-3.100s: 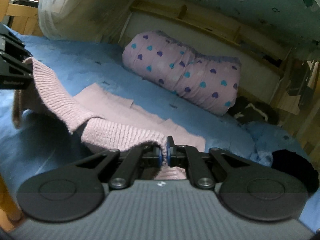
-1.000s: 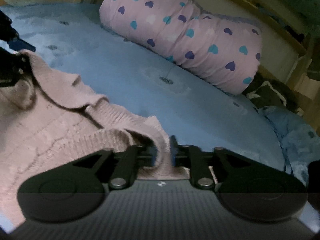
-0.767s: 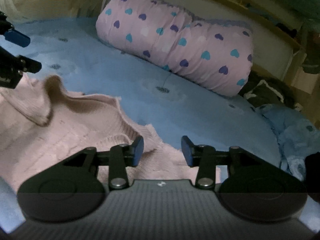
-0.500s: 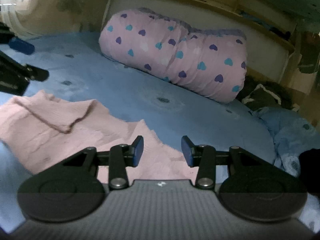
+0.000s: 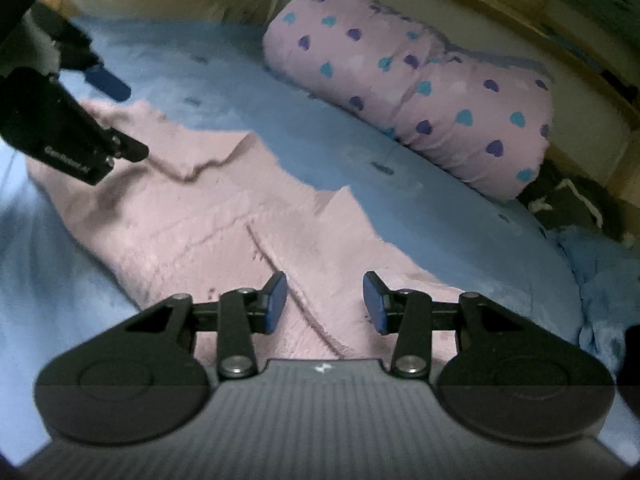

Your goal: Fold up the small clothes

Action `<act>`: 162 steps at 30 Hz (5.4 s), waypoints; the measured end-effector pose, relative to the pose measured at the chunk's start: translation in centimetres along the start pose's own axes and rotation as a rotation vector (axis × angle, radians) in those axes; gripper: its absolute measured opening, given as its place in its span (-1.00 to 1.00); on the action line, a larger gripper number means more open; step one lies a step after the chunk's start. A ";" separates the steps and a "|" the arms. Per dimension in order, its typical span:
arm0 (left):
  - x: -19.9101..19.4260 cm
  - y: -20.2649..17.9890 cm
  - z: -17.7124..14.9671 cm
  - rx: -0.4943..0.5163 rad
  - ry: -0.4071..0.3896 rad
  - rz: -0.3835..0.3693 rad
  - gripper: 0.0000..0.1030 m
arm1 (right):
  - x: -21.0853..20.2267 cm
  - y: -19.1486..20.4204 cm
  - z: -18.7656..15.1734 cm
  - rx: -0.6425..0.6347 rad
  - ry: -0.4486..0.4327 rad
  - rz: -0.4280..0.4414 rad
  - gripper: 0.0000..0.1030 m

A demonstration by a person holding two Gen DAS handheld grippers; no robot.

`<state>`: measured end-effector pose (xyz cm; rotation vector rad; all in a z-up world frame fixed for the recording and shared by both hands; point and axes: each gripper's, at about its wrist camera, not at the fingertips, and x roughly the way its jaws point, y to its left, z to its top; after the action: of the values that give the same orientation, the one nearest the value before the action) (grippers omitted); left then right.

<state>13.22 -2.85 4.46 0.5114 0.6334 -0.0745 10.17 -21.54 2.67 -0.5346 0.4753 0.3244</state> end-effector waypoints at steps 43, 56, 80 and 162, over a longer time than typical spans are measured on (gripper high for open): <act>1.3 7.8 0.5 -0.358 -0.021 0.119 -0.08 | 1.9 -13.9 -4.6 0.771 0.023 -0.152 -0.66; 2.1 6.4 0.6 -0.324 0.014 0.078 0.03 | 6.6 -15.4 -3.2 0.846 0.074 0.010 -0.71; 0.5 11.9 -0.1 -0.468 -0.012 0.112 0.20 | 1.6 -15.8 -3.9 0.852 0.104 -0.151 -0.20; -1.9 9.4 -6.5 -0.676 0.184 -0.102 0.34 | -3.0 -11.0 -8.8 1.168 0.252 0.081 0.13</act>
<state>10.15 8.28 5.18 -0.1699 0.8153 0.0912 9.08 -35.89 2.00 0.5910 0.8303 0.0156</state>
